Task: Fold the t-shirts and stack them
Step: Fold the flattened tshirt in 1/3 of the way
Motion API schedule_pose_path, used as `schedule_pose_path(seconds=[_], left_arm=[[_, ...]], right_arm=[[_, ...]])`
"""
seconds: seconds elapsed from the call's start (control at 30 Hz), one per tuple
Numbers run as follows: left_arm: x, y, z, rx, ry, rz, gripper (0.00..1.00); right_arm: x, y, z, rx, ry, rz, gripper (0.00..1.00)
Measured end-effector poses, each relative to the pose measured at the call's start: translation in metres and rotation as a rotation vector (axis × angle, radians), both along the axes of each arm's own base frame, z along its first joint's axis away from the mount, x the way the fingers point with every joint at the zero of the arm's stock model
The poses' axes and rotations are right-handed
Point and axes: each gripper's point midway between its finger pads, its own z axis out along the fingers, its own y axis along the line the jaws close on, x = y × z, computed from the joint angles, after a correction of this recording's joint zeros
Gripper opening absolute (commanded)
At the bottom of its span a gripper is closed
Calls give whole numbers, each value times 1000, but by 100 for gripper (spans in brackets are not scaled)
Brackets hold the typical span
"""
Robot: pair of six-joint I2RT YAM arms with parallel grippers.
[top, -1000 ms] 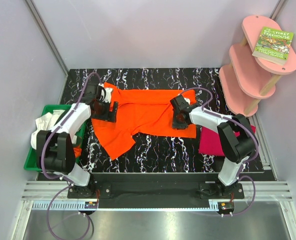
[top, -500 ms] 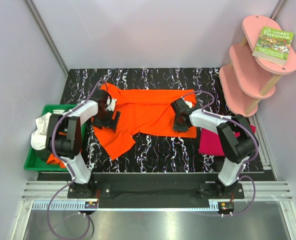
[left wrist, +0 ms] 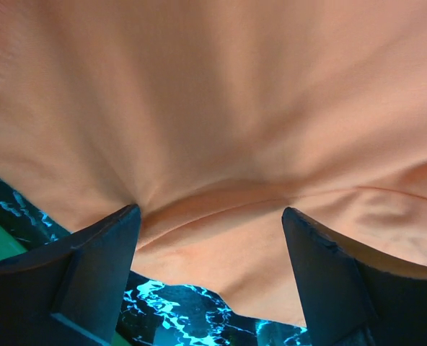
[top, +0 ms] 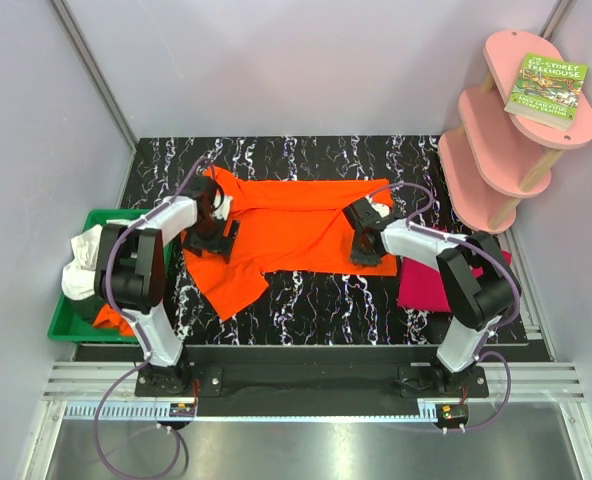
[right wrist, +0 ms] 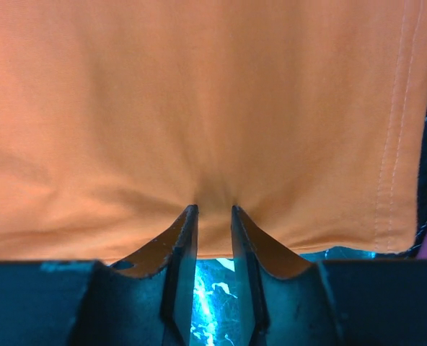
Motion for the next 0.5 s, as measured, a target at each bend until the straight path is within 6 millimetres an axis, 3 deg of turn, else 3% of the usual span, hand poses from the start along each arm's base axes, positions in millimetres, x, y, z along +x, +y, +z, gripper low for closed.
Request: schedule_pose_path(seconds=[0.07, 0.17, 0.27, 0.33, 0.4, 0.5], left_arm=[[8, -6, 17, -35, -54, -6, 89], [35, -15, 65, -90, -217, -10, 92], [71, -23, 123, -133, -426, -9, 89], [93, -26, 150, -152, -513, -4, 87], [114, -29, 159, -160, -556, 2, 86], [141, -32, 139, -157, -536, 10, 83]], right_arm=[[3, 2, 5, -4, -8, 32, 34], [24, 15, 30, 17, -67, 79, 33], [59, 42, 75, 99, -178, 125, 31], [83, 63, 106, 163, -253, 151, 30], [101, 81, 123, 216, -302, 178, 29], [113, 101, 122, 247, -307, 213, 23]])
